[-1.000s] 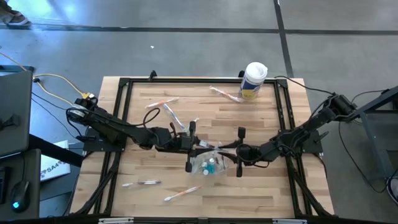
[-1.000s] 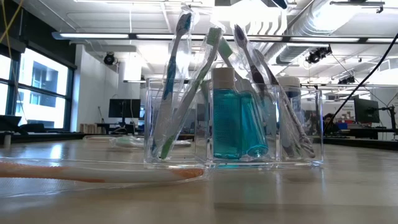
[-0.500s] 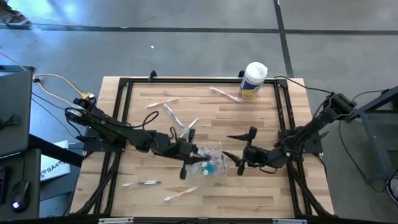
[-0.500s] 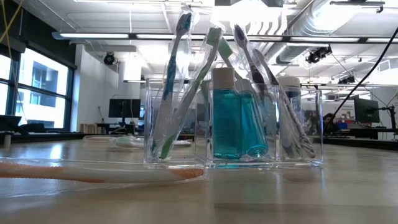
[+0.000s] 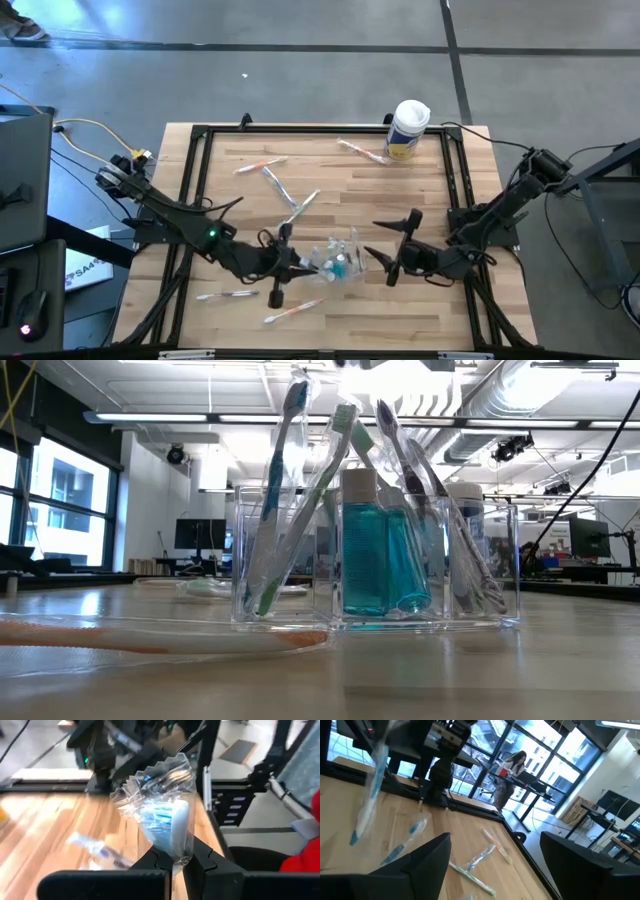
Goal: Pick & Place toothbrushing station
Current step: Put the right blue toothbrush into the transparent organizer, then put the green toothbrush into the transparent organizer
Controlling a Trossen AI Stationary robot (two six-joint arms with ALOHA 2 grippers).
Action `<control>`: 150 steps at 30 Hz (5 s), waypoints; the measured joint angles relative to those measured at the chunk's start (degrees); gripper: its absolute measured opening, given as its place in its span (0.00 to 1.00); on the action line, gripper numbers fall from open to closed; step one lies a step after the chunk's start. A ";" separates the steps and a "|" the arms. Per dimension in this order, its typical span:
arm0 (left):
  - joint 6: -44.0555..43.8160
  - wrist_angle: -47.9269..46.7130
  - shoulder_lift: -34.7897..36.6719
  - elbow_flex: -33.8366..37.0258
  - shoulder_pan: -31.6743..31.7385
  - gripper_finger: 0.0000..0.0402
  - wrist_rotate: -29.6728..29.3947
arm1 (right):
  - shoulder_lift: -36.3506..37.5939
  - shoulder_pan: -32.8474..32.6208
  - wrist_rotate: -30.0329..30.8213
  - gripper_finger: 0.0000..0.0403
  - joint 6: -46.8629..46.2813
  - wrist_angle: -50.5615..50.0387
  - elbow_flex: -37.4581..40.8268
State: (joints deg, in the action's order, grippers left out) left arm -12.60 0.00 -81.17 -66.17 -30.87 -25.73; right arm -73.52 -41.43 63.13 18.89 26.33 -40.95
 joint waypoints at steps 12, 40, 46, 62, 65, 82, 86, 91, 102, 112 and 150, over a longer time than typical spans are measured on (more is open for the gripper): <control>-9.62 -10.74 -0.68 0.00 2.07 0.03 -0.39 | -0.04 1.78 -0.19 0.74 -8.15 -6.74 0.00; -17.95 -13.43 -9.90 0.26 8.89 0.03 14.62 | -0.07 2.21 -0.29 0.74 -14.66 -13.05 0.00; -17.98 -13.42 -9.90 0.26 8.87 0.04 14.69 | -0.07 2.21 -0.29 0.74 -14.66 -13.09 0.00; -17.44 -13.72 -12.57 0.21 8.85 0.07 14.61 | -0.07 2.21 -0.33 0.74 -14.66 -13.05 0.00; -17.41 -13.71 -12.55 0.21 8.85 0.07 14.76 | -0.07 2.21 -0.41 0.74 -14.65 -13.09 0.00; -19.32 -13.99 -12.57 0.24 8.80 0.33 16.12 | -0.07 2.21 -0.70 0.74 -14.66 -13.25 0.00; -19.19 -14.42 -12.57 -0.16 8.85 0.45 15.97 | -0.07 2.21 -0.70 0.74 -14.63 -13.25 0.00; -15.10 -14.92 -12.57 -2.91 8.85 0.53 15.81 | -0.07 2.21 -0.72 0.74 -14.66 -13.27 0.00; -5.82 -23.55 -12.57 -11.96 8.83 0.54 7.11 | -0.07 2.21 -2.78 0.74 -14.79 -13.40 0.00; -1.14 -38.35 -12.57 -25.51 8.70 0.54 4.98 | -0.07 2.21 -3.32 0.74 -15.30 -14.42 0.00; -5.71 -59.78 -10.93 -3.46 33.50 0.54 17.67 | -0.07 2.22 -3.30 0.74 -19.29 -18.36 -0.02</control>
State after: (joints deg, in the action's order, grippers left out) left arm -18.31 -59.78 -92.09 -69.63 2.63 -8.06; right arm -73.58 -39.21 59.83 -0.40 7.96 -40.97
